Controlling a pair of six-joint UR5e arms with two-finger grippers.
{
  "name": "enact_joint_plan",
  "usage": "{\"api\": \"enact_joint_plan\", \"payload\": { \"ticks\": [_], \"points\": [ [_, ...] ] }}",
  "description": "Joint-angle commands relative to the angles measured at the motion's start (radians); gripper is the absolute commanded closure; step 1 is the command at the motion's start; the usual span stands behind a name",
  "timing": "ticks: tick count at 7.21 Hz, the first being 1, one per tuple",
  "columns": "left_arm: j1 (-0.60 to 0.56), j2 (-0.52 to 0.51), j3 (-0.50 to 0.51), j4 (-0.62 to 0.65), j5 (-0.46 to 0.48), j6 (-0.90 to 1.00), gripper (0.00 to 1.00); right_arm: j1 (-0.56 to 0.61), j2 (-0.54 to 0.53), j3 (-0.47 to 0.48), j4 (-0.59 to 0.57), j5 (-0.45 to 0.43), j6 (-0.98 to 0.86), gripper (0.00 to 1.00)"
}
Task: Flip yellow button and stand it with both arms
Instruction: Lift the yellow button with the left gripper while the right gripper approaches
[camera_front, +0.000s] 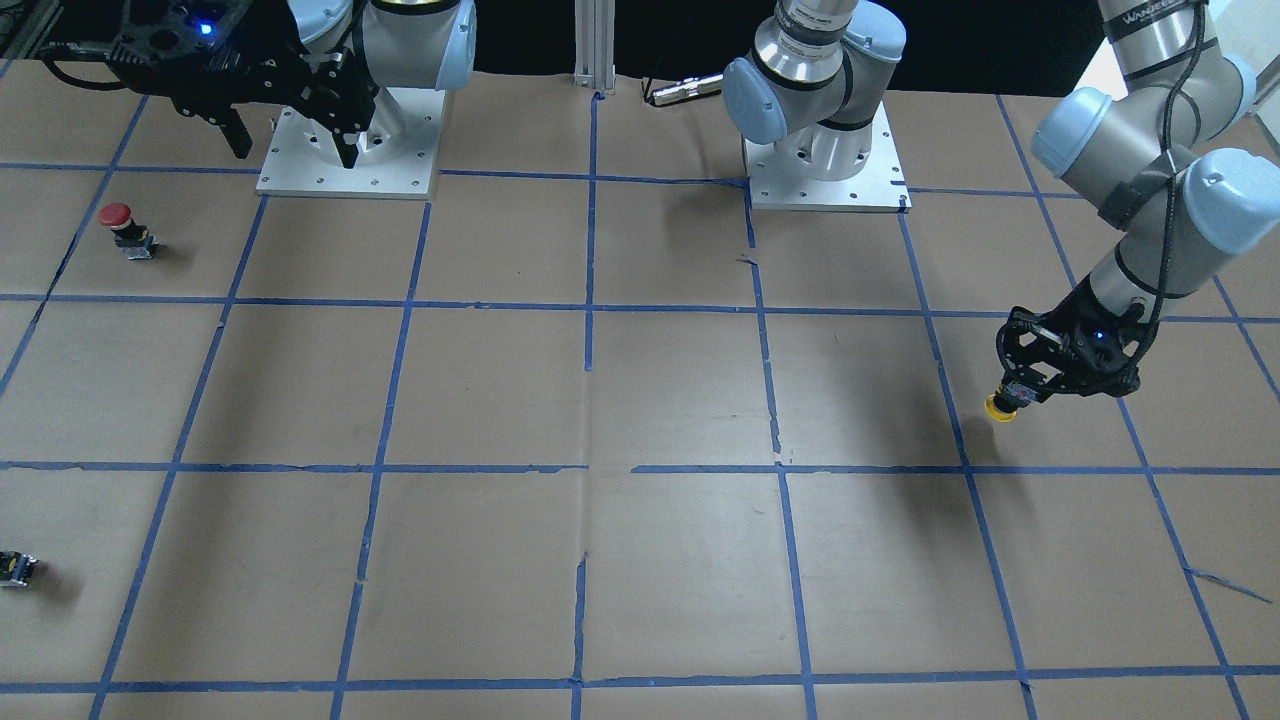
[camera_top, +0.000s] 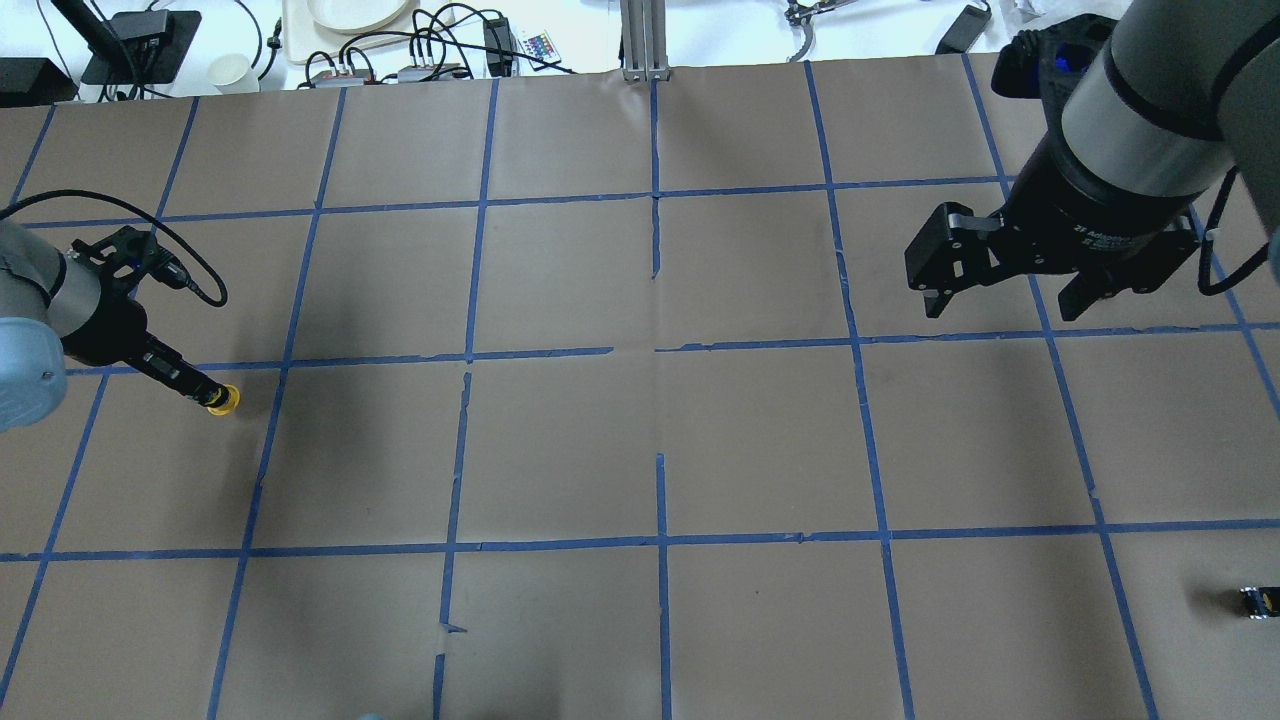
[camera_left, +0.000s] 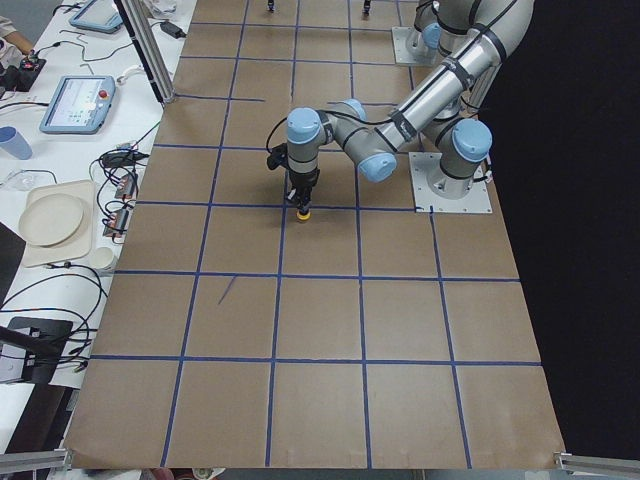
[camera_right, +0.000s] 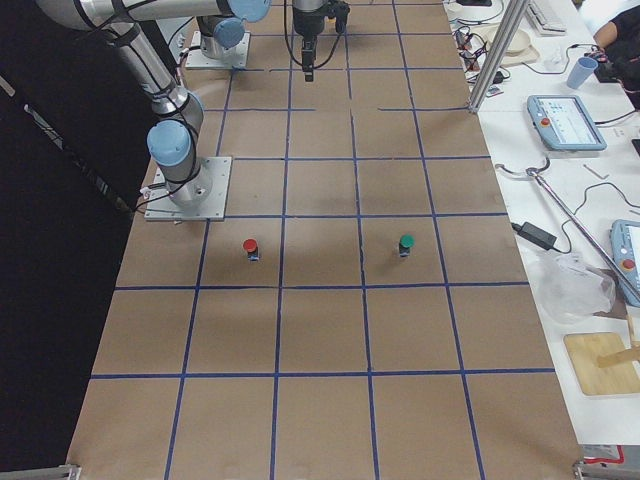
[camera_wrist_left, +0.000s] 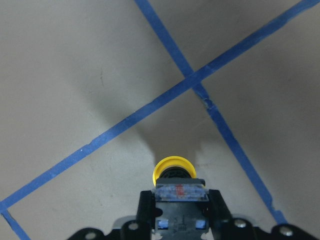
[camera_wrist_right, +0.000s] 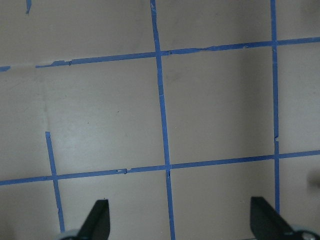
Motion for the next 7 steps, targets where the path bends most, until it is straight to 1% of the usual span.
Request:
{"api": "enact_joint_plan", "payload": {
  "ticks": [1, 2, 3, 4, 5, 6, 7],
  "points": [
    [-0.078, 0.103, 0.011, -0.198, -0.201, -0.103, 0.81, -0.074, 0.002, -0.021, 0.041, 0.154, 0.107, 0.00],
    [-0.109, 0.117, 0.008, -0.229, -0.298, -0.117, 0.81, -0.149, 0.005, -0.049, 0.103, 0.252, 0.188, 0.00],
    [-0.138, 0.127, 0.011, -0.319, -0.420, -0.208, 0.81, -0.209, 0.008, -0.063, 0.157, 0.344, 0.242, 0.00],
    [-0.175, 0.132, 0.006, -0.346, -0.545, -0.291, 0.81, -0.245, 0.022, -0.063, 0.177, 0.419, 0.331, 0.00],
    [-0.230, 0.143, 0.006, -0.349, -0.631, -0.352, 0.81, -0.259, 0.032, -0.060, 0.193, 0.495, 0.421, 0.00],
    [-0.267, 0.161, -0.003, -0.349, -0.747, -0.420, 0.81, -0.265, 0.035, -0.061, 0.229, 0.553, 0.442, 0.00],
    [-0.290, 0.173, -0.006, -0.351, -0.879, -0.471, 0.82, -0.268, 0.057, -0.061, 0.237, 0.604, 0.485, 0.00]
  ]
}}
